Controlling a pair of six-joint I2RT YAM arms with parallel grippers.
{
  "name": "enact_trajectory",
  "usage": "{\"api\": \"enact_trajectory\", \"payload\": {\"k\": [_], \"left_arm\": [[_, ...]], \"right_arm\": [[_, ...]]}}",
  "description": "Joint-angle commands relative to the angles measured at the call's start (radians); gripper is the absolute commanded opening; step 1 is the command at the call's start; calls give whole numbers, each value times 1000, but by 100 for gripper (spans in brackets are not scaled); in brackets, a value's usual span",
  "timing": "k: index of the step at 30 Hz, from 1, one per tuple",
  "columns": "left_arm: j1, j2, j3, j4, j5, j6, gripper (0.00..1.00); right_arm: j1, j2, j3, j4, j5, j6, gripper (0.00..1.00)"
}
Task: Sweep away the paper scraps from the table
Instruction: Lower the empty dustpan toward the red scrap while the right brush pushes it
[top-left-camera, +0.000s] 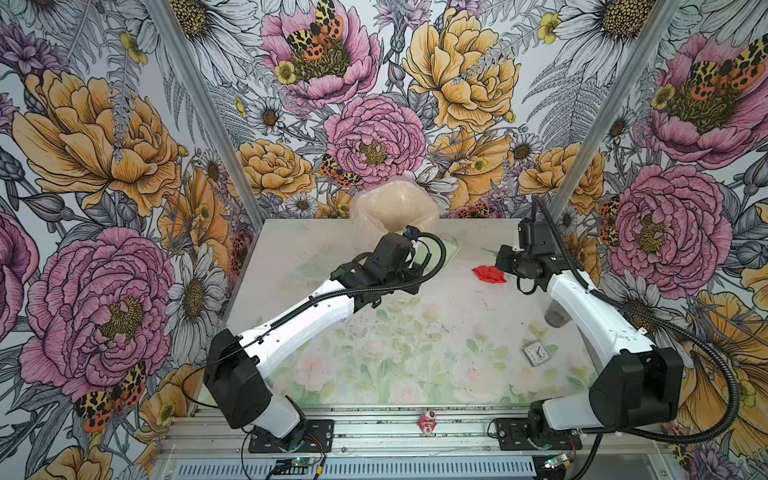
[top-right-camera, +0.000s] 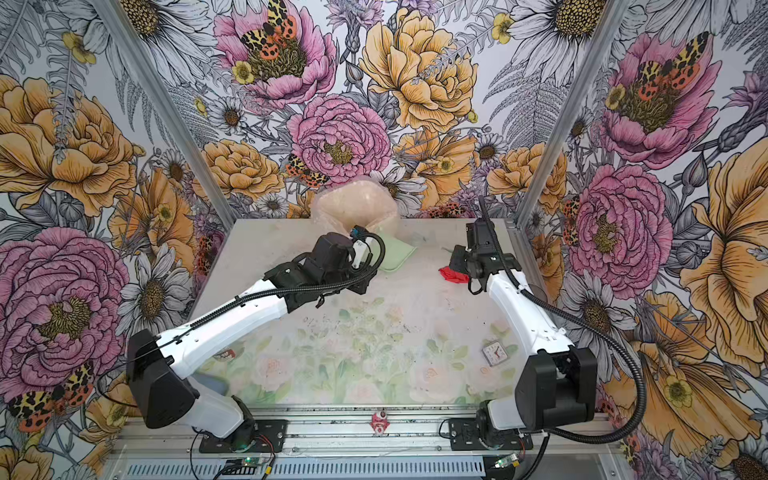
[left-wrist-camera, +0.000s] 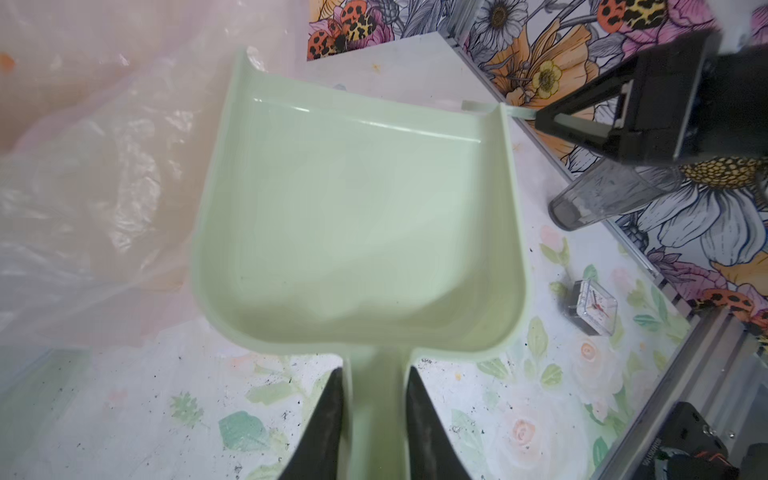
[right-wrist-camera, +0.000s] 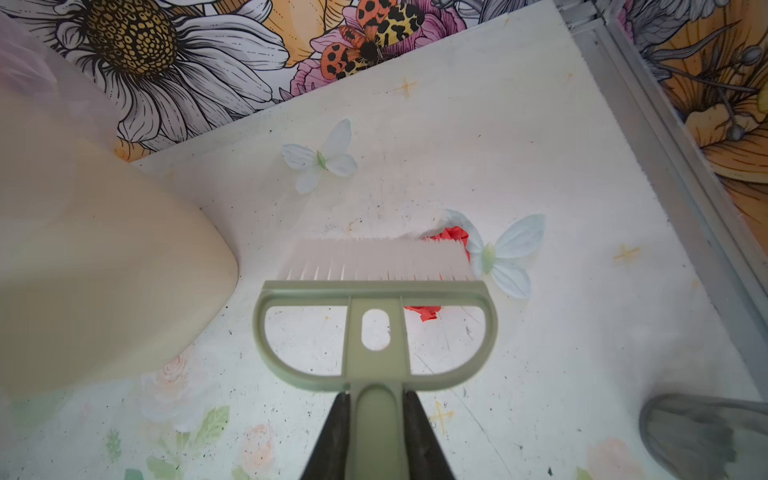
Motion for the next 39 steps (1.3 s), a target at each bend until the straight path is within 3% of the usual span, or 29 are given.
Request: {"api": "enact_trajectory", "payload": {"k": [1,15,39], "left_arm": [[-15,16,-26,-15,-30,36,0],[-83,104,-92,-13,-54,21,0],[-98,183,-71,-17,-83,2,0]], "right_arm": [[-3,-11,41,16,44,14,0],[0,4,16,17,63,18,0],[-1,28,-3,17,107,-3,0]]}}
